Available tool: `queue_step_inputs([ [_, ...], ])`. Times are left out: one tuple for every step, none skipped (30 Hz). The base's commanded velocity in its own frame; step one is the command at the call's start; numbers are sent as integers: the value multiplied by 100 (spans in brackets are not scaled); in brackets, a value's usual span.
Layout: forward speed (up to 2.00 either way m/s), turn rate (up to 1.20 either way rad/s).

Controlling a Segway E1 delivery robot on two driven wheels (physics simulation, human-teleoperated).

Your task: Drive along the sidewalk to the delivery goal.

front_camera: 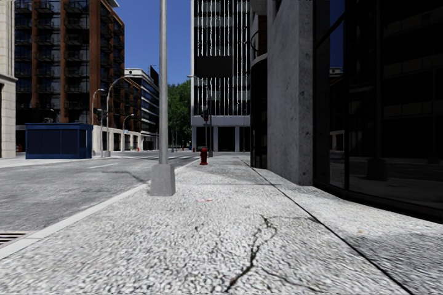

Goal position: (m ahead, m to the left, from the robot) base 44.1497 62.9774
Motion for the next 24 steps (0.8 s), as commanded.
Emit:
queue_step_inputs([
  [169,0],
  [169,0],
  [169,0],
  [169,0],
  [169,0],
  [169,0],
  [169,0],
  [169,0],
  [169,0],
  [169,0],
  [169,0],
  [169,0],
  [169,0],
  [169,0],
  [169,0],
  [169,0],
  [169,0],
  [169,0],
  [169,0],
  [169,0],
  [169,0],
  [169,0],
  [169,0],
  [169,0],
])
